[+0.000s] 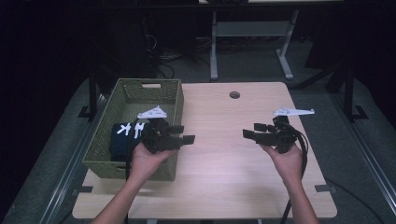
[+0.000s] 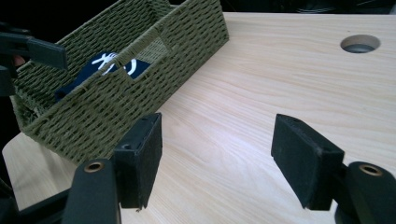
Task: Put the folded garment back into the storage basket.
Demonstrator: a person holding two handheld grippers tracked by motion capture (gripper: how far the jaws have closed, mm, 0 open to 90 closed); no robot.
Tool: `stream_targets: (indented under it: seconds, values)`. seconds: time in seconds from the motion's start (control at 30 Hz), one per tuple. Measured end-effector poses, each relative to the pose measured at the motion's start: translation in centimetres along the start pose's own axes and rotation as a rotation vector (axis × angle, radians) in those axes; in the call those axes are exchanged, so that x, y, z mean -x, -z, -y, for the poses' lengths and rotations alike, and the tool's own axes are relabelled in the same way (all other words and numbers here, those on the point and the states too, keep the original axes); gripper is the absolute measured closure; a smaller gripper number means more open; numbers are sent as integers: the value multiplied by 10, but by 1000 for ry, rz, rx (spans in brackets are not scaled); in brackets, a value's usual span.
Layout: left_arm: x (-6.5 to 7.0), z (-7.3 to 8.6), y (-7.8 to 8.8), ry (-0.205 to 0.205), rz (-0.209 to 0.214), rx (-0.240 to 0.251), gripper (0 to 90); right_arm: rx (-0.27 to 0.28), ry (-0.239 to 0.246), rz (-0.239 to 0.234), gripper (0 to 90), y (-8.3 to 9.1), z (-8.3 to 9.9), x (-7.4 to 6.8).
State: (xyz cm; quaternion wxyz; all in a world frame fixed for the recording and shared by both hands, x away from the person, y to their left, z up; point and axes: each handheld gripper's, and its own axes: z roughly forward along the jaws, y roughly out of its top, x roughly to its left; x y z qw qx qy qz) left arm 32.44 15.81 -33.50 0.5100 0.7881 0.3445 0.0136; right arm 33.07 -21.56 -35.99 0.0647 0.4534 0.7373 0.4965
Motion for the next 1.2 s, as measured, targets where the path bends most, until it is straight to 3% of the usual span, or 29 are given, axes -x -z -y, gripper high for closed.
stream_targets:
  seconds: [0.17,0.7,1.0,1.1,1.2]
  values:
    - [11,1,-11,-24,12,-12,299,1,-4,26,331,9,9,7]
    - [33,11,-48,-28,49,-42,290,0,-33,101,325,39,39,32]
    - [51,16,-70,-59,74,-67,282,9,-54,150,317,63,61,46]
    - [56,19,-75,-69,86,-72,279,32,-60,155,303,72,69,46]
    - [67,31,-81,-93,103,-62,274,77,-17,174,269,80,80,42]
